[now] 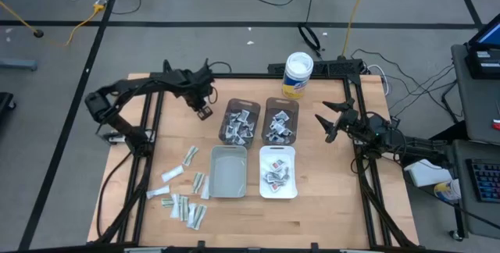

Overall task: Pick & Place First Aid Supplies
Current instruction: Put the gray pad into the left black bin

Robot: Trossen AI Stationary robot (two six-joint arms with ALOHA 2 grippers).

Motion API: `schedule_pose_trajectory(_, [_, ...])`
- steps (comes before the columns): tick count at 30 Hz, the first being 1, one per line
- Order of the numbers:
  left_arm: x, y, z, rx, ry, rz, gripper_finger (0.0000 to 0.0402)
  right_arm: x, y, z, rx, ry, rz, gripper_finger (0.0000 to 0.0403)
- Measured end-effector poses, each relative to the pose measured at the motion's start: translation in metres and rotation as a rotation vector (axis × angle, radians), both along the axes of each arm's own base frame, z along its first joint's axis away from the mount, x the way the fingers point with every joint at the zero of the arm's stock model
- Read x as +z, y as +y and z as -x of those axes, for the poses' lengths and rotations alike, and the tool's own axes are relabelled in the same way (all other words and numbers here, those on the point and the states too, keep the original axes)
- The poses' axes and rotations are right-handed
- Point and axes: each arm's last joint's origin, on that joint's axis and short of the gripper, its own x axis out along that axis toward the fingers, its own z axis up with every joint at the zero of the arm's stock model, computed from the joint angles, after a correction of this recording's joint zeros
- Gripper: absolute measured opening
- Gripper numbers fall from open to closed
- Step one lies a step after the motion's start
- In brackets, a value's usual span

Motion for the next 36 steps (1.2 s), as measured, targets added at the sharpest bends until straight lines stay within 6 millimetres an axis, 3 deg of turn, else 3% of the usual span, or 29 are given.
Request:
schedule_pose_trajectory(11, [0.068,-0.016,0.010,0.002,0.017,0.007,0.0000,0.000,0.000,0.000,0.000,0.000,0.000,0.0279])
schedule_pose_trajectory(17, [0.085,-0.024,0.004,-0.028,0.065,0.009,0.0000,0.000,0.000,0.000,0.000,0.000,0.000,0.0279])
schedule_pose_trajectory(36, [0.124,-0.055,-0.125,-0.345,0.093,-0.016,0.0000,0.000,0.000,0.000,0.000,0.000,0.000,0.0279])
